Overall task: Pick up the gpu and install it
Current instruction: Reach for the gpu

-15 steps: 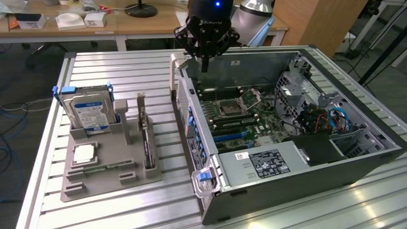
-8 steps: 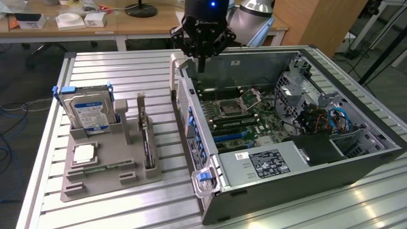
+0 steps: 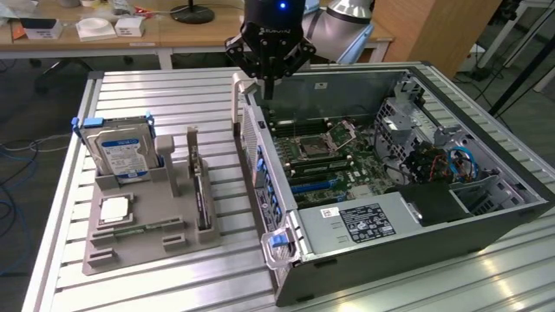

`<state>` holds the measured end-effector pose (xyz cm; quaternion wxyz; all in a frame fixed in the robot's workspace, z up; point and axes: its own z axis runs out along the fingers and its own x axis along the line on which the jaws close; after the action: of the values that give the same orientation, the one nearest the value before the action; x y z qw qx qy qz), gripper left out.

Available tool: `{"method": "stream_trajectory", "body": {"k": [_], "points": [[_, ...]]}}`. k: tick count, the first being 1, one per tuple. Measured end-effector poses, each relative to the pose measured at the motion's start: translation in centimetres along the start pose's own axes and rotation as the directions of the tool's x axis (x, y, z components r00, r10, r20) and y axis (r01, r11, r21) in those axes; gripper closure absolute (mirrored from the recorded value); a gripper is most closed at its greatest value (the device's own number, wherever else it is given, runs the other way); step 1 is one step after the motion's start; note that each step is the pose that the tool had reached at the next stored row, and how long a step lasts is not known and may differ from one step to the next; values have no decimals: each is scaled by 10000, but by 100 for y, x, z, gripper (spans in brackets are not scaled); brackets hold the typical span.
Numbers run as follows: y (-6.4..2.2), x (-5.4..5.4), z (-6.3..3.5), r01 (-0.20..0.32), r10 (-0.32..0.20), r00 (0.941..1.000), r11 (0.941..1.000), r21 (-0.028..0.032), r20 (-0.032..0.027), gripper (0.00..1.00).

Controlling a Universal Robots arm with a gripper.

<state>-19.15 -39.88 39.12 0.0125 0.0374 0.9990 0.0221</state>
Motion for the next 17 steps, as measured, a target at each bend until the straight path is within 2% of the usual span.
{"method": "stream_trajectory", "body": {"k": [17], "points": [[-18, 235, -1, 0, 0, 10000, 10000, 0, 1, 89]]}}
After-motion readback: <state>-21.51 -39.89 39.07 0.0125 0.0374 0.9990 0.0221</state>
